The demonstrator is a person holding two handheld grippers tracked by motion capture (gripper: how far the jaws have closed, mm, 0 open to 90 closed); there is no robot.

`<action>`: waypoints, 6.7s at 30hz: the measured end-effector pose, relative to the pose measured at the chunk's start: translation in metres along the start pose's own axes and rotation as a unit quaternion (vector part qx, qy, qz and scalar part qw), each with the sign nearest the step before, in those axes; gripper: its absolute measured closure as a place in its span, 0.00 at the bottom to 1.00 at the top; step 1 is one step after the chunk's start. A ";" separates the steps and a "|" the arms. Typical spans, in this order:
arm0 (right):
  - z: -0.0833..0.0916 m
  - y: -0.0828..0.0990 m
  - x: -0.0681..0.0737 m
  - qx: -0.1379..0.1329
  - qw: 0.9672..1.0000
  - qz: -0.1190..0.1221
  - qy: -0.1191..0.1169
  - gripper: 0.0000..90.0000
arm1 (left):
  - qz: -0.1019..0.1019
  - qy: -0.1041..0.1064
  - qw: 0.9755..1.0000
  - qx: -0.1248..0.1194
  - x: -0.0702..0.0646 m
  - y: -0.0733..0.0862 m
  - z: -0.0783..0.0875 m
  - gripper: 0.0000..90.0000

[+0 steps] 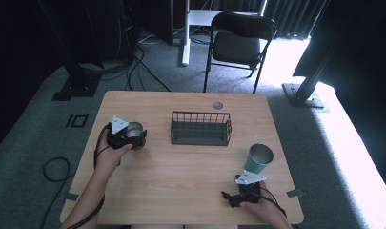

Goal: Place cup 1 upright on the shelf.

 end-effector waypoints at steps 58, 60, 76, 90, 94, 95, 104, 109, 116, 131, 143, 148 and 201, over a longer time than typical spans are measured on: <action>0.000 0.000 0.000 -0.001 1.000 0.000 0.000 0.12 | -0.028 0.111 0.993 -0.033 -0.121 -0.104 -0.091 0.15; 0.000 0.000 0.000 -0.001 1.000 0.000 0.000 0.12 | -0.025 0.110 0.993 -0.033 -0.121 -0.102 -0.095 0.15; 0.000 0.000 0.000 0.000 1.000 0.000 0.000 0.12 | -0.019 0.112 0.993 -0.005 -0.130 -0.067 -0.127 0.15; 0.000 0.000 0.001 -0.001 1.000 0.001 -0.002 0.12 | -0.035 0.112 0.993 0.017 -0.136 -0.041 -0.135 0.15; 0.000 0.000 0.001 -0.001 1.000 0.003 -0.003 0.12 | -0.037 0.111 0.993 0.018 -0.136 -0.035 -0.136 0.15; 0.000 0.000 0.001 -0.001 1.000 0.003 -0.003 0.12 | -0.037 0.111 0.993 0.018 -0.136 -0.035 -0.136 0.15; 0.000 0.000 0.002 -0.001 1.000 0.003 -0.004 0.12 | -0.030 0.110 0.993 -0.013 -0.135 -0.047 -0.134 0.02; 0.000 0.000 0.002 -0.001 1.000 0.003 -0.004 0.12 | -0.036 0.123 0.992 -0.017 -0.136 -0.057 -0.124 0.02; 0.000 0.000 0.002 -0.001 1.000 0.003 -0.004 0.12 | -0.019 0.123 0.992 -0.024 -0.125 -0.063 -0.108 0.02; 0.000 0.000 0.002 -0.001 1.000 0.003 -0.004 0.12 | -0.003 0.109 0.994 -0.020 -0.099 -0.054 -0.079 0.02; 0.000 0.000 0.002 -0.001 1.000 0.003 -0.004 0.12 | 0.000 0.092 0.996 -0.006 -0.078 -0.038 -0.059 0.02; 0.000 0.000 0.002 -0.001 1.000 0.004 -0.004 0.12 | 0.003 0.086 0.996 -0.003 -0.069 -0.030 -0.050 0.02; 0.000 0.000 0.002 -0.001 1.000 0.003 -0.004 0.12 | 0.081 -0.026 0.994 0.067 0.025 0.092 0.039 0.02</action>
Point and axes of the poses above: each handheld gripper's, and its own axes: z roughly backward along the jaws, y roughly out of its underside, x roughly to its left, the point moved 10 cm from there along -z, roughly forward along the jaws, and after that the axes turned 10 degrees about -x, right-handed, at the moved point
